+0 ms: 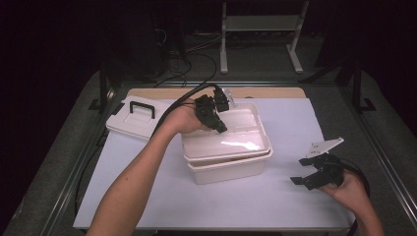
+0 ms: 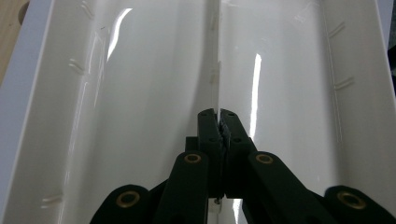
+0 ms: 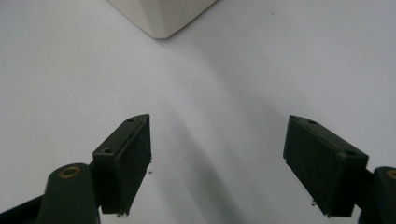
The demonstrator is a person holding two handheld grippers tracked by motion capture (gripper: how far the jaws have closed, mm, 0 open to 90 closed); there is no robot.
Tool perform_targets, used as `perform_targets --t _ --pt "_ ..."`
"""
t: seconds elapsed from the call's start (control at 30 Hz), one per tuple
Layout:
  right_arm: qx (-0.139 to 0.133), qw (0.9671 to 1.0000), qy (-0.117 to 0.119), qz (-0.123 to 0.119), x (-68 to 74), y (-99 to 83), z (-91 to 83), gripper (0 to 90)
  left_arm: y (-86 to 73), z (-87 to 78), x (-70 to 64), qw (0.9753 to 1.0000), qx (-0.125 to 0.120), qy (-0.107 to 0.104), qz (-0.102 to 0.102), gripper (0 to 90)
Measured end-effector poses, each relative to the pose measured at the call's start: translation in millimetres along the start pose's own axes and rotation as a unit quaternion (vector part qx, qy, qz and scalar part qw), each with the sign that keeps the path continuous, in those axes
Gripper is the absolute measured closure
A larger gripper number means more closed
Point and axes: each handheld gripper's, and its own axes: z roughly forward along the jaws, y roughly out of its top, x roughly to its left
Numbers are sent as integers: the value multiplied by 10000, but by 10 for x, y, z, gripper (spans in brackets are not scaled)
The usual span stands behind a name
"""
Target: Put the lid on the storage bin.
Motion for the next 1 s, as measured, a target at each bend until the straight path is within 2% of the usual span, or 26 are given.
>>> perform_targets --t 0.4,0.57,1.0 --pt "-14 10000 19 19 0 -2 -9 227 60 131 2 10000 72 -40 22 890" --pt "-4 10000 23 6 -2 0 -3 227 28 163 11 10000 40 -67 -28 890" --pt "-2 10000 33 6 -3 0 4 227 8 281 10 9997 236 -70 8 886"
